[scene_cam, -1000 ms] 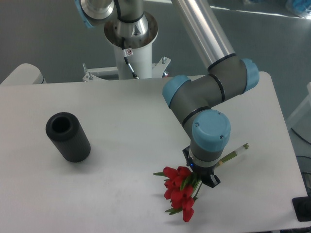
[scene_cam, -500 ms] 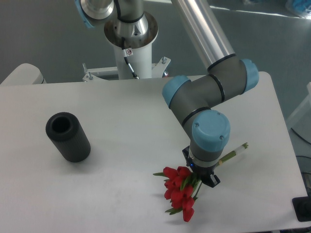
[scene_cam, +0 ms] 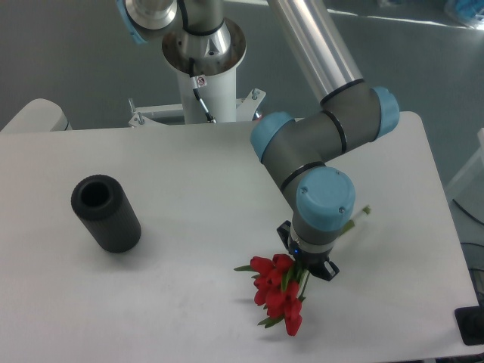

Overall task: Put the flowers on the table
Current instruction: 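Move the held tulips toward the black vase and lower them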

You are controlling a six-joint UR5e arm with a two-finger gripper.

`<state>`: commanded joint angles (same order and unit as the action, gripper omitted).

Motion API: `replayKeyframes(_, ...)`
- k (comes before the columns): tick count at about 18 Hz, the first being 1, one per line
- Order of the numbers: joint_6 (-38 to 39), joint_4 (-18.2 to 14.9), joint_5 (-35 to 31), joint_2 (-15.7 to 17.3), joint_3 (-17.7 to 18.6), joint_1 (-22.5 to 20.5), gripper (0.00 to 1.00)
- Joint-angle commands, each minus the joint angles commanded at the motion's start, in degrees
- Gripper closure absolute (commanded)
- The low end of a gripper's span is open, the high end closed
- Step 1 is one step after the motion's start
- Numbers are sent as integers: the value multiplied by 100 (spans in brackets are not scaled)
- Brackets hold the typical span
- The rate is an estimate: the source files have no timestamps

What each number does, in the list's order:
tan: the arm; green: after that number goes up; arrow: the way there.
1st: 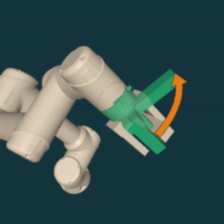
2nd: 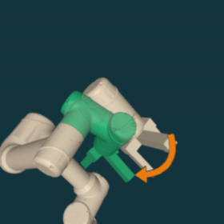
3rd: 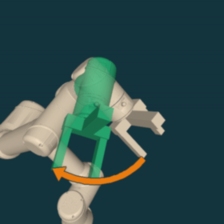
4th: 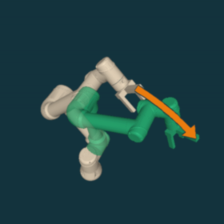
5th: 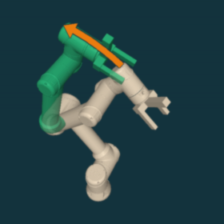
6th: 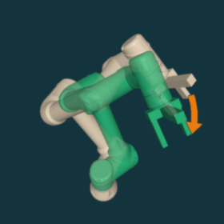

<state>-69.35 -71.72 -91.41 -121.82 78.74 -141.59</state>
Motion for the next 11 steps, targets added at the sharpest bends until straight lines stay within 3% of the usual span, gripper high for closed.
replayKeyframes(11, 1300, 79, 53, 370, 888, 53, 90)
